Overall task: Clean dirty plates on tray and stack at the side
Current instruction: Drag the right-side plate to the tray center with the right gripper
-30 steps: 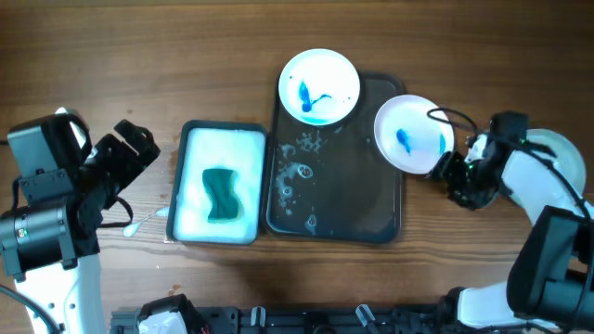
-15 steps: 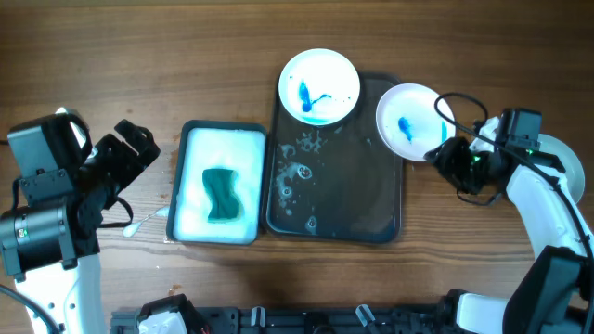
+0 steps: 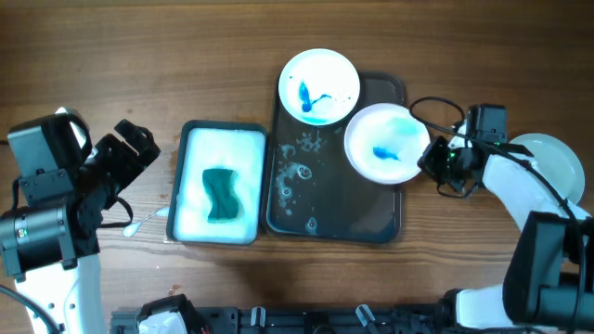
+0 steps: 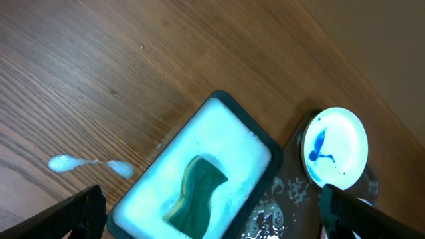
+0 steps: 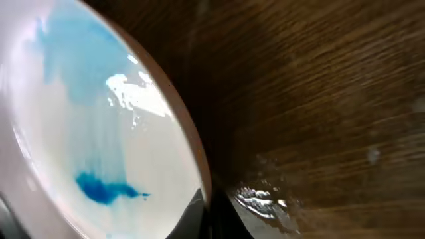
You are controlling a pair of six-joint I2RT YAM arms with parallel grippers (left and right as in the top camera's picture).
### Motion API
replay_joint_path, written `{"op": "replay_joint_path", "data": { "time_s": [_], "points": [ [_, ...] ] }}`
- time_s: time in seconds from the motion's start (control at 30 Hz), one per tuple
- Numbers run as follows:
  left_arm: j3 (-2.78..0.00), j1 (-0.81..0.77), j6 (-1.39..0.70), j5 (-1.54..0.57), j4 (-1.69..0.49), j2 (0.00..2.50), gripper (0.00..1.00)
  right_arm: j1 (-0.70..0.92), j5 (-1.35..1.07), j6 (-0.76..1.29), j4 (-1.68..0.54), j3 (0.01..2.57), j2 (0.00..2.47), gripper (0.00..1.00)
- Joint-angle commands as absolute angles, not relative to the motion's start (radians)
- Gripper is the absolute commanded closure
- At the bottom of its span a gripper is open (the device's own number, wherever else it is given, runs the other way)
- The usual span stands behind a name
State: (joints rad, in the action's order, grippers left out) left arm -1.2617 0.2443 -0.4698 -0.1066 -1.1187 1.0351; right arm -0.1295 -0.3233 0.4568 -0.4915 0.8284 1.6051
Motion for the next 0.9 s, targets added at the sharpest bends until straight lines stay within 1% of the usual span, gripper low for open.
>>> {"op": "replay_joint_path", "data": {
  "time_s": [0.0, 0.07, 0.13, 0.2, 0.23, 0.33, 0.4, 0.43, 0.5, 0.53, 0.63, 0.67, 0.7, 0.77, 0.8, 0.83, 0.87],
  "points": [
    [-1.271, 0.251, -0.479, -0.122, -1.116, 1.034, 0.00, -0.104, -0.359, 0.054, -0.521, 0.873, 1.472, 0.96],
    [-1.271, 0.251, -0.479, -0.122, -1.116, 1.034, 0.00, -0.051, -0.391, -0.081, -0.536, 0.873, 1.433, 0.96],
    [-1.271, 0.251, -0.479, -0.122, -1.116, 1.034, 0.00, 0.054, -0.383, -0.200, -0.525, 0.873, 1.437, 0.96],
    [-1.271, 0.251, -0.479, -0.122, -1.116, 1.034, 0.00, 0.168, -0.269, -0.311, -0.482, 0.873, 1.463, 0.96],
    [-1.271, 0.251, -0.479, -0.122, -1.116, 1.034, 0.00, 0.244, -0.146, -0.401, -0.432, 0.873, 1.489, 0.96],
    [-1.271, 0.251, -0.479, -0.122, -1.116, 1.034, 0.00, 0.381, 0.050, -0.735, -0.304, 0.873, 1.566, 0.96],
    [-1.271, 0.251, -0.479, -0.122, -1.116, 1.034, 0.00, 0.400, 0.149, -0.764, -0.216, 0.873, 1.581, 0.94],
    [-1.271, 0.251, -0.479, -0.122, -1.116, 1.034, 0.00, 0.400, 0.186, -0.756, -0.167, 0.873, 1.573, 0.65],
    [-1.271, 0.251, -0.479, -0.122, -1.116, 1.034, 0.00, 0.400, 0.203, -0.733, -0.120, 0.873, 1.533, 0.11],
    [-1.271, 0.251, -0.479, -0.122, -1.116, 1.034, 0.00, 0.400, 0.203, -0.632, -0.111, 0.873, 1.488, 0.00],
    [-1.271, 0.251, -0.479, -0.122, -1.116, 1.034, 0.00, 0.387, 0.184, -0.155, -0.170, 0.873, 1.387, 0.00],
    [-1.271, 0.251, -0.479, -0.122, -1.116, 1.034, 0.00, 0.383, 0.136, 0.009, -0.239, 0.873, 1.354, 0.00],
    [-1.271, 0.251, -0.479, -0.122, -1.116, 1.034, 0.00, 0.380, 0.093, 0.092, -0.303, 0.873, 1.339, 0.00],
    [-1.271, 0.251, -0.479, -0.122, -1.104, 1.034, 0.00, 0.378, -0.050, 0.334, -0.502, 0.873, 1.345, 0.01],
    [-1.271, 0.251, -0.479, -0.122, -1.094, 1.034, 0.00, 0.378, -0.111, 0.421, -0.577, 0.873, 1.359, 0.10],
    [-1.271, 0.251, -0.480, -0.123, -1.086, 1.034, 0.00, 0.378, -0.159, 0.493, -0.648, 0.872, 1.382, 0.31],
    [-1.271, 0.251, -0.480, -0.123, -1.085, 1.034, 0.00, 0.378, -0.165, 0.572, -0.688, 0.871, 1.396, 0.34]
  ]
}}
